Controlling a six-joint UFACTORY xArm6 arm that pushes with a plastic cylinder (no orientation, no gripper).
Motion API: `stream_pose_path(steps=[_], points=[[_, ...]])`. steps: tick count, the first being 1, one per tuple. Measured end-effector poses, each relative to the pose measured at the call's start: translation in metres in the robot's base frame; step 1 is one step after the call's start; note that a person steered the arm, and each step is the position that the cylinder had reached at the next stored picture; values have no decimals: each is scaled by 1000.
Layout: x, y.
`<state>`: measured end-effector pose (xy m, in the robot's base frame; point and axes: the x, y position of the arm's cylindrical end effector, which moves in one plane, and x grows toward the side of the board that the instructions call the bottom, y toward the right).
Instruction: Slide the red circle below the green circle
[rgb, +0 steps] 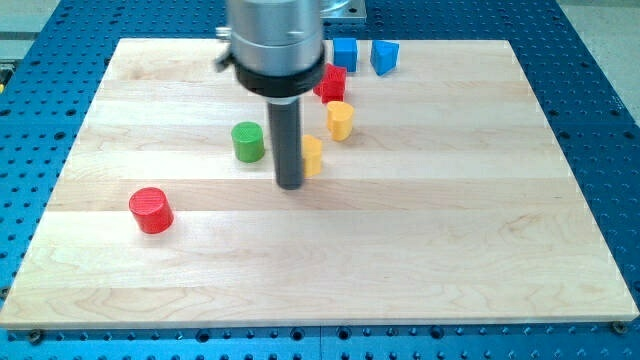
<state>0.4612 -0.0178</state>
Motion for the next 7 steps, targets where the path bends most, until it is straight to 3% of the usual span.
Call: stream_pose_path(steps=[1,2,3,4,5,6,7], points=[[14,-14],[87,-89],[126,-214],[101,-206],[71,-158],[61,-193],[44,-175]])
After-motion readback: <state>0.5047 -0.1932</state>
